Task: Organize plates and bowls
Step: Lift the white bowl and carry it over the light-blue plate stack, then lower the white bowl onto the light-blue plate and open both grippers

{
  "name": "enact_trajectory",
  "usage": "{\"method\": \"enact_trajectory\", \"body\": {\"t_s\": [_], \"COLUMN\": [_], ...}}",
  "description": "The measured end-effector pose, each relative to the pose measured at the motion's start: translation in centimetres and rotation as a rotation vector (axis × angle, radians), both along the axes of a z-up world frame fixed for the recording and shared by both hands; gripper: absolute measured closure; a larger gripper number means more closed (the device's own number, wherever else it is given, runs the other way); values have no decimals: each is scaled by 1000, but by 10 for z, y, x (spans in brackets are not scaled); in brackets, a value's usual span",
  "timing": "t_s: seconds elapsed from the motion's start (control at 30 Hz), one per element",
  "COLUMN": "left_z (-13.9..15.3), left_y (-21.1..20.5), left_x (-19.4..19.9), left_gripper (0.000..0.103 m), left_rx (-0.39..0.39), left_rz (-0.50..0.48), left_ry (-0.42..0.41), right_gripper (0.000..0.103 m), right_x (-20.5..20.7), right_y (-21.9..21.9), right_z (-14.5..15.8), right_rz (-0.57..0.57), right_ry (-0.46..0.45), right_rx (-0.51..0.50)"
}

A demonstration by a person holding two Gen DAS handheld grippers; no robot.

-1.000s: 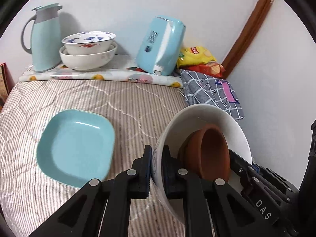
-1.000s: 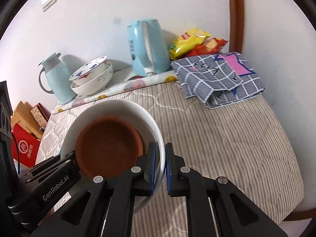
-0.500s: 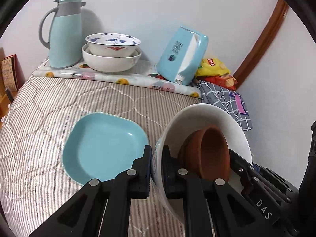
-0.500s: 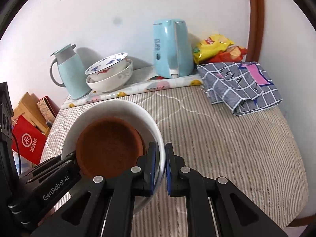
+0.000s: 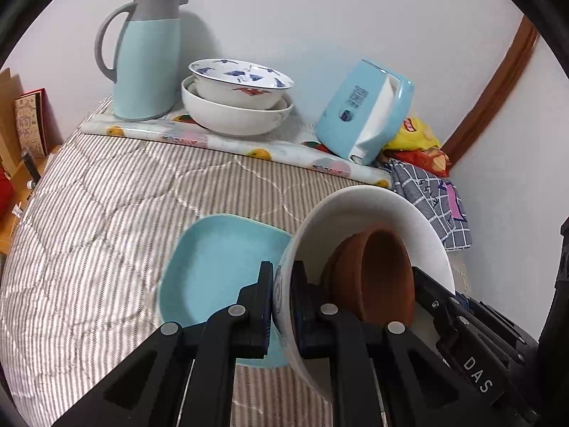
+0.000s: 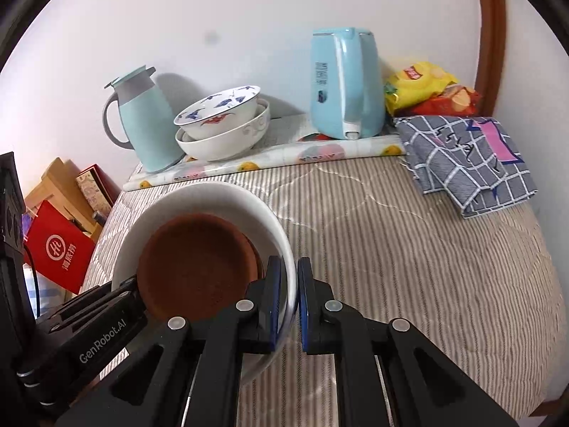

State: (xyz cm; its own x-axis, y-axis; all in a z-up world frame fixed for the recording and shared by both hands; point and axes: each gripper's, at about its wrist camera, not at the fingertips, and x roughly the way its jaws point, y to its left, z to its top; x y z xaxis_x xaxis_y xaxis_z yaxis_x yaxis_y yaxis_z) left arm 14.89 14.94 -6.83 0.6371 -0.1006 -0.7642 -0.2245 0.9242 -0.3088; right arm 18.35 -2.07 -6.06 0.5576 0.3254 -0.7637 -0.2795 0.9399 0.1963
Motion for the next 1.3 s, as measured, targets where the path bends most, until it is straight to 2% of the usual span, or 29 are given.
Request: {"method": "enact_trajectory", "body": {"t_s": [0.33, 0.57, 1.3], "left_z": [-9, -31, -70], "left_y": [29, 43, 49], "left_x": [7, 9, 24], "left_gripper": [93, 93, 93], "left_rx": [2, -14, -14], "left_rz": [45, 75, 91], "left_ry": [20, 64, 133], "right_gripper": [94, 94, 94], "right_x": [13, 21, 37], "right_y": [33, 48, 63], "right_z": [-8, -27, -72], "right_rz": [44, 67, 87], "right_ry": [20, 66, 159], "right_rx": [7, 6, -36]}}
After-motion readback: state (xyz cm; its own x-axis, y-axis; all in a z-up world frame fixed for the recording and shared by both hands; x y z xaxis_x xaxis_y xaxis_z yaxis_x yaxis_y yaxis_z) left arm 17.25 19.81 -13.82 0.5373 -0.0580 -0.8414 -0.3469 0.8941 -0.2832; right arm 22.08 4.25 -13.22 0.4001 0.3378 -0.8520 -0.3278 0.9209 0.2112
